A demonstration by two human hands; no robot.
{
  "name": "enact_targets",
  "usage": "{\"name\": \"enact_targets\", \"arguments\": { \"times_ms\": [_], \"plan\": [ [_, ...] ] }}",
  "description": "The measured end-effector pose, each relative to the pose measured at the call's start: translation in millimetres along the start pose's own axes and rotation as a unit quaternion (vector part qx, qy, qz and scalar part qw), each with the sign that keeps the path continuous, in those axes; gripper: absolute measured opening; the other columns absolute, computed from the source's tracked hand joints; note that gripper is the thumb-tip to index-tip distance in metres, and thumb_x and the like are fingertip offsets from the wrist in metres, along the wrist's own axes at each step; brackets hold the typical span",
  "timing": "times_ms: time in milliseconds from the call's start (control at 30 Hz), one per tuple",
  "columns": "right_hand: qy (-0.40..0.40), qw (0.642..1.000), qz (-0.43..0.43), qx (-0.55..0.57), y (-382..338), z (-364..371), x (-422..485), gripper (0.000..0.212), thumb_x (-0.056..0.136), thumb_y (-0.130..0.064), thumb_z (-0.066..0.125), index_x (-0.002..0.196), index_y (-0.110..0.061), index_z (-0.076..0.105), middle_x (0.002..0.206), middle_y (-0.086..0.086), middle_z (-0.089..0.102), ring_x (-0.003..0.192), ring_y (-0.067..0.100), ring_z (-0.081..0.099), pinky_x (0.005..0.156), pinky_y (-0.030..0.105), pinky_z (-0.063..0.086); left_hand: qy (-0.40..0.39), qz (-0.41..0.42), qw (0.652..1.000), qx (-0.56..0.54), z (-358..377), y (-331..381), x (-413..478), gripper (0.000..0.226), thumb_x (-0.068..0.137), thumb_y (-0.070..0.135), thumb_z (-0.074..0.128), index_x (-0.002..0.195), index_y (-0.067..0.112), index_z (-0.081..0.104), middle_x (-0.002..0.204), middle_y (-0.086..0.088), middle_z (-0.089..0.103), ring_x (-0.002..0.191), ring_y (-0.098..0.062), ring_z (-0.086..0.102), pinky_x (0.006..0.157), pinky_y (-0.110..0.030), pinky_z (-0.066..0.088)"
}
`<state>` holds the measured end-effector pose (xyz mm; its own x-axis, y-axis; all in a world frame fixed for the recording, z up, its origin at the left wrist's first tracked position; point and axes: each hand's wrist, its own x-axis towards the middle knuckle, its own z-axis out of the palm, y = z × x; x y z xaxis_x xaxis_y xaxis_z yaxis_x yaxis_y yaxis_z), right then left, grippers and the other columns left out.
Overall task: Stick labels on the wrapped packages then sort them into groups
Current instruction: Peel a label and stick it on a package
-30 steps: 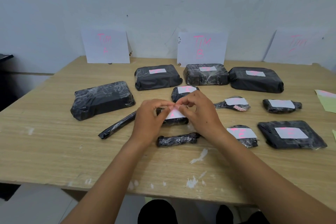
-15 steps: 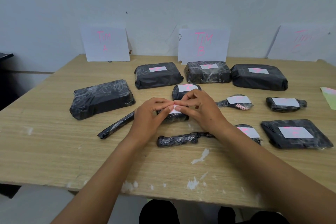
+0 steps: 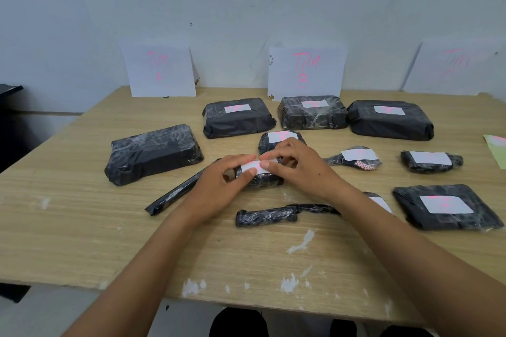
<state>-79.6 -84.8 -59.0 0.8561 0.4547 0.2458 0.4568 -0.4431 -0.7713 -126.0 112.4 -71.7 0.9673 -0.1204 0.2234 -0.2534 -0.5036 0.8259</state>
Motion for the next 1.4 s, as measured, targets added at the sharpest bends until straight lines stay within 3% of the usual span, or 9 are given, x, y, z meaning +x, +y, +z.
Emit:
{"name": "enact_targets", "arguments": {
  "times_ms": [167,333,467,667,800,967,1100,1233,1400],
  "plan": [
    [0.023,0.999,-0.023,-0.030,1.3,4.1,-0.6,0.019,0.081,-0.043,0.067,0.100,-0.038,0.068,0.092,-0.008,0.049,0.081,0.006,0.049,0.076,0.022,0.046,0.076,0.017,0.997,-0.011,15.1,7.3,-1.3,0.037,0.080,0.051,0.060,0.109,0.030,0.069,0.106,0.017,0.066,0.101,0.005,0.058,0.090,-0.024,0.048],
    [0.009,0.999,-0.030,-0.026,5.4,3.1,-2.4,0.036,0.079,-0.043,0.064,0.113,-0.030,0.068,0.096,-0.003,0.047,0.087,0.007,0.047,0.075,0.015,0.043,0.066,0.020,0.997,-0.027,19.2,1.8,-1.3,0.040,0.078,0.048,0.062,0.116,0.033,0.064,0.110,0.018,0.064,0.104,0.005,0.056,0.088,-0.017,0.045],
    [-0.022,0.999,-0.032,-0.030,9.0,-0.5,-3.2,0.039,0.085,-0.033,0.065,0.124,-0.026,0.063,0.102,-0.004,0.046,0.096,0.007,0.046,0.084,0.018,0.043,0.052,0.028,0.998,-0.031,18.2,-0.9,0.7,0.046,0.079,0.045,0.062,0.122,0.027,0.063,0.113,0.012,0.064,0.108,0.001,0.056,0.093,-0.023,0.045],
    [-0.002,0.998,-0.057,-0.036,17.7,-3.8,-14.1,0.038,0.083,-0.025,0.070,0.121,-0.026,0.065,0.112,-0.010,0.050,0.098,0.012,0.051,0.089,0.024,0.047,0.018,0.083,0.995,0.059,14.5,-5.2,0.1,0.038,0.089,0.037,0.055,0.127,0.034,0.055,0.122,0.016,0.057,0.116,-0.005,0.049,0.099,-0.023,0.040],
    [0.016,0.994,-0.071,-0.086,18.1,-1.4,-18.2,0.041,0.084,-0.029,0.068,0.125,-0.031,0.061,0.133,-0.014,0.049,0.112,0.008,0.048,0.098,0.020,0.040,-0.014,0.073,0.996,0.059,6.6,-4.2,-1.3,0.041,0.088,0.034,0.059,0.129,0.033,0.055,0.129,0.015,0.055,0.121,0.003,0.045,0.098,-0.009,0.034],
    [-0.005,0.999,-0.026,-0.023,12.3,-0.7,-22.8,0.044,0.091,-0.025,0.061,0.134,-0.025,0.053,0.138,-0.012,0.051,0.127,-0.004,0.043,0.108,0.016,0.034,-0.024,0.012,1.000,-0.008,0.4,-1.6,-6.4,0.049,0.089,0.022,0.063,0.135,0.027,0.050,0.139,0.014,0.047,0.125,0.012,0.040,0.101,-0.007,0.035],
    [0.022,0.998,0.045,0.026,6.9,3.0,-23.6,0.052,0.090,-0.035,0.061,0.139,-0.023,0.047,0.133,-0.011,0.055,0.119,-0.001,0.050,0.102,0.023,0.042,0.031,-0.036,0.998,-0.050,10.7,6.9,-7.7,0.048,0.091,0.028,0.059,0.137,0.028,0.046,0.139,0.014,0.046,0.126,0.004,0.042,0.098,-0.005,0.036],
    [0.105,0.989,0.099,-0.024,0.3,12.7,-21.5,0.051,0.092,-0.051,0.049,0.132,-0.021,0.055,0.128,-0.005,0.058,0.113,0.010,0.054,0.100,0.031,0.043,0.093,-0.070,0.993,-0.020,31.2,13.3,-6.6,0.053,0.094,0.039,0.052,0.143,0.022,0.040,0.145,0.010,0.041,0.134,-0.003,0.036,0.110,-0.024,0.031],
    [0.129,0.980,0.144,-0.051,-12.9,30.8,-21.6,0.052,0.090,-0.064,0.036,0.105,-0.023,0.064,0.098,-0.009,0.068,0.094,0.013,0.060,0.083,0.037,0.048,0.154,-0.078,0.985,0.009,52.1,19.1,-4.7,0.051,0.098,0.033,0.045,0.144,0.014,0.036,0.151,0.001,0.034,0.139,-0.010,0.030,0.112,-0.024,0.025]
  ]
}}
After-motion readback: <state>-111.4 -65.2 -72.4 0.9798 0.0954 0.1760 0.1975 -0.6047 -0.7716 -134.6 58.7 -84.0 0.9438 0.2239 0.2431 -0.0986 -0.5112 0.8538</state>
